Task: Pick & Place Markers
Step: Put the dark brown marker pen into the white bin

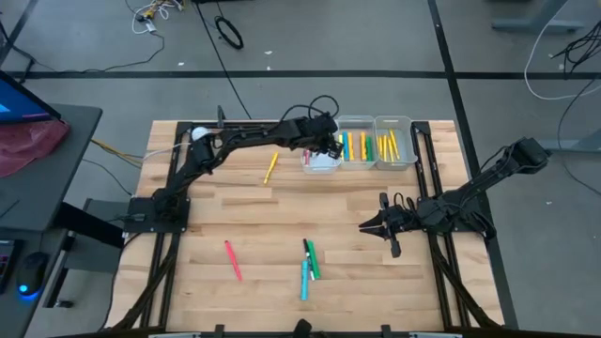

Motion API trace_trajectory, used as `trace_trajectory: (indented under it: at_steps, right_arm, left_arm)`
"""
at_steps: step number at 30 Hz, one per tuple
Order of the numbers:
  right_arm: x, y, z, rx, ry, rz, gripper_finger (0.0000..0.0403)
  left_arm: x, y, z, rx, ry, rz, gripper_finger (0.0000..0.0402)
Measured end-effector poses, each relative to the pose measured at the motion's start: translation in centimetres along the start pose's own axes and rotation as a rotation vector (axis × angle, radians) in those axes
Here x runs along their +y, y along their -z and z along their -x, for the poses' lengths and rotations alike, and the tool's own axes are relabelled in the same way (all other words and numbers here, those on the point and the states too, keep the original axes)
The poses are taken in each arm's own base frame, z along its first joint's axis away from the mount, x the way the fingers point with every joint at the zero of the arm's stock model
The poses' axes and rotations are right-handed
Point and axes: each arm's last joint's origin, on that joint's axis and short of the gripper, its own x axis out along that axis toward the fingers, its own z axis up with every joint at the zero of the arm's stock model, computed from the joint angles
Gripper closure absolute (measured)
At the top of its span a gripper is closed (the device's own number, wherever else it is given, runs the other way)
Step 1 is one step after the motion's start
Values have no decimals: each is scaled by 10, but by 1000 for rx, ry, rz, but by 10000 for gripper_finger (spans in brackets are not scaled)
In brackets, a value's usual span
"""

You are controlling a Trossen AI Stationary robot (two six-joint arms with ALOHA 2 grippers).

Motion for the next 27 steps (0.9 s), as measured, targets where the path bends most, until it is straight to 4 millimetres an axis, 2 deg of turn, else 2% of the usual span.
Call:
trace_trajectory:
  at_steps: [6,16,27]
  right_arm:
    - [0,1,0,6,2,2,353]
    - [0,1,0,14,3,5,353]
    - [0,1,0,13,3,-3,353]
  left_arm:
    - [6,4,-11,-23,-85,38,357]
    - [5,3,-10,-65,-104,100,352]
    - [-28,30,-15,-244,-213,101,350]
